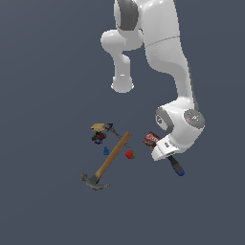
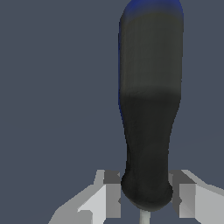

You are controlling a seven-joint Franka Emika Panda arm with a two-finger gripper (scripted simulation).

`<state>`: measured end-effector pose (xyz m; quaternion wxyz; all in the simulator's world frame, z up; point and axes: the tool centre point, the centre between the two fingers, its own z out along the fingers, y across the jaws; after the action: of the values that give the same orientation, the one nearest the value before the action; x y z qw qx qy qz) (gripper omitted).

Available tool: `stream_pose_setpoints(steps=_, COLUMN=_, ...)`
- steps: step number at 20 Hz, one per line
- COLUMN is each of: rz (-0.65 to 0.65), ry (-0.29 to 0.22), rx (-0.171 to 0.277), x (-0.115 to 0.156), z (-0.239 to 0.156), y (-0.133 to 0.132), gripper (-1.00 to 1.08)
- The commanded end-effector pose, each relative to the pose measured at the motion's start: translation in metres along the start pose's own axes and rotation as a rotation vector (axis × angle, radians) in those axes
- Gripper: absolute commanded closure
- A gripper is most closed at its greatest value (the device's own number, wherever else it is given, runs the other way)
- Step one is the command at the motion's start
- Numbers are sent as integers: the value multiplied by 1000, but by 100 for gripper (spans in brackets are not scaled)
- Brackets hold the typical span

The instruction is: Pick up a designated object from a clutter of objects.

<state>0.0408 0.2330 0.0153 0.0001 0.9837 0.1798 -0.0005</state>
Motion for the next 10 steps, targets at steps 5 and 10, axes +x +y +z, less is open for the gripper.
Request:
stream_pose_setpoints(steps=5, rz=0, ry=1, rx=0, x=0, z=0, y=0, gripper=108)
stream_pose_setpoints(steps=10, rz=0, ry=0, rx=0, x=-2, z=-3, y=2, gripper=108)
